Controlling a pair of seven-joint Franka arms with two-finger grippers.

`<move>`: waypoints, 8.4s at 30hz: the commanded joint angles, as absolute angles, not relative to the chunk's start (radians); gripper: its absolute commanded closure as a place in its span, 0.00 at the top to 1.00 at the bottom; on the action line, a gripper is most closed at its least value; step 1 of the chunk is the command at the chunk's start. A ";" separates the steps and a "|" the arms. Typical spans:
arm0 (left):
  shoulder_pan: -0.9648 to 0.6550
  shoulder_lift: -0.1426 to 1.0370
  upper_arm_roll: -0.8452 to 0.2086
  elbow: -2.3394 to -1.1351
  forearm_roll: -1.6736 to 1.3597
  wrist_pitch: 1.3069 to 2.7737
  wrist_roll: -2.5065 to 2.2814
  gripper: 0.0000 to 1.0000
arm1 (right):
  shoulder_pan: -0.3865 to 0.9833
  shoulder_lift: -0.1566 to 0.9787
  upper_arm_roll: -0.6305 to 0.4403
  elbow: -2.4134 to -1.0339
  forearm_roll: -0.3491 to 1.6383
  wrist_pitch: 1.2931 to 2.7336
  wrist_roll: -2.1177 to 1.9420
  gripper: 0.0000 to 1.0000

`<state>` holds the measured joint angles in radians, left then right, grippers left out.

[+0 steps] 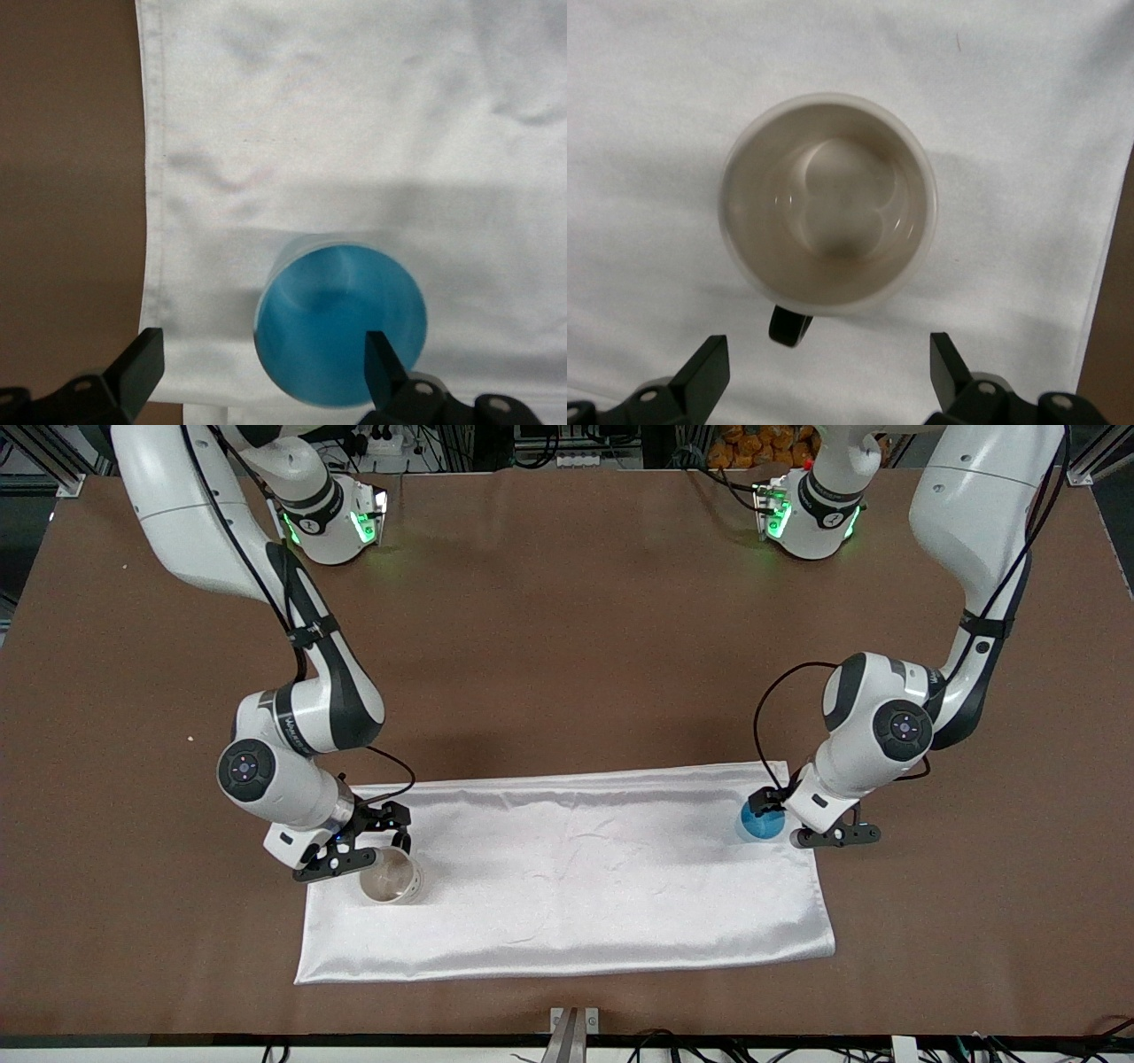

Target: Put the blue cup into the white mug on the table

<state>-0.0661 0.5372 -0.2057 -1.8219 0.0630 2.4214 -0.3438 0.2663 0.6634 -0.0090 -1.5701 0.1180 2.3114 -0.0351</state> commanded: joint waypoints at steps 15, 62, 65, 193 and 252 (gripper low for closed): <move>-0.066 0.601 -0.199 -1.781 0.060 2.428 -0.353 0.93 | 0.288 0.776 -0.012 -1.470 0.127 2.381 -0.008 1.00; -0.063 0.594 -0.198 -1.773 0.060 2.428 -0.356 0.00 | 0.368 0.746 -0.002 -1.496 0.133 2.356 0.182 0.00; -0.063 0.588 -0.198 -1.772 0.060 2.427 -0.356 0.00 | 0.390 0.718 0.000 -1.512 0.133 2.304 0.209 0.00; -0.475 0.531 -0.341 -1.548 0.061 2.183 -1.072 0.00 | 0.192 0.192 0.035 -1.936 -0.081 2.134 0.233 1.00; -0.595 0.562 -0.258 -1.468 0.170 2.255 -1.149 1.00 | -0.006 -0.034 0.041 -1.569 -0.034 1.603 -0.077 1.00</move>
